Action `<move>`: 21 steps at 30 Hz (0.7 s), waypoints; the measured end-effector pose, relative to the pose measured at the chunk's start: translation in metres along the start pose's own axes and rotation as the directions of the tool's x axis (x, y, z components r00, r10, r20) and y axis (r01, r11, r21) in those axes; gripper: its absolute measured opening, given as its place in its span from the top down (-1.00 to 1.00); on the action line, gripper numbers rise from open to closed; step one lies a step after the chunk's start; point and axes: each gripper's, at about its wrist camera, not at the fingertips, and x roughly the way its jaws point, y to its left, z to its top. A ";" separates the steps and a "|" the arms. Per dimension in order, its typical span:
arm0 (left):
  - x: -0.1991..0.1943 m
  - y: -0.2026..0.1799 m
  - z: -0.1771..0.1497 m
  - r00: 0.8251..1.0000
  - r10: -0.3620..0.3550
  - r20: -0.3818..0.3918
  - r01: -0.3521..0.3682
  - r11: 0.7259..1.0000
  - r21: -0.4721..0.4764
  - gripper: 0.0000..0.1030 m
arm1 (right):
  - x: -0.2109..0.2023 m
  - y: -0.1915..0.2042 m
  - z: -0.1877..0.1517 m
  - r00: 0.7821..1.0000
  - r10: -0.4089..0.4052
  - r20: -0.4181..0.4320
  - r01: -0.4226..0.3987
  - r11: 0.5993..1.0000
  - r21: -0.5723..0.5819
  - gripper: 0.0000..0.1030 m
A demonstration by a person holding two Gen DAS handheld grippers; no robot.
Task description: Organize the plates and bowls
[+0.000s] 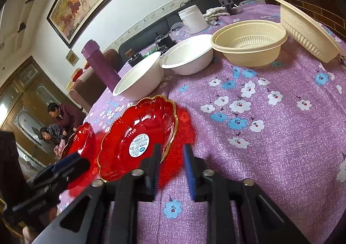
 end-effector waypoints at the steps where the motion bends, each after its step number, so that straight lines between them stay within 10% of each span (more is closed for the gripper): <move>1: 0.007 0.000 0.004 1.000 0.018 -0.017 -0.018 1.000 0.000 -0.31 | -0.001 0.000 0.000 1.000 0.003 0.006 -0.003 1.000 -0.001 0.45; 21: 0.071 0.017 0.026 0.981 0.014 -0.195 -0.024 0.998 -0.051 0.18 | 0.006 0.005 -0.002 0.999 0.025 -0.034 -0.025 1.000 -0.016 0.45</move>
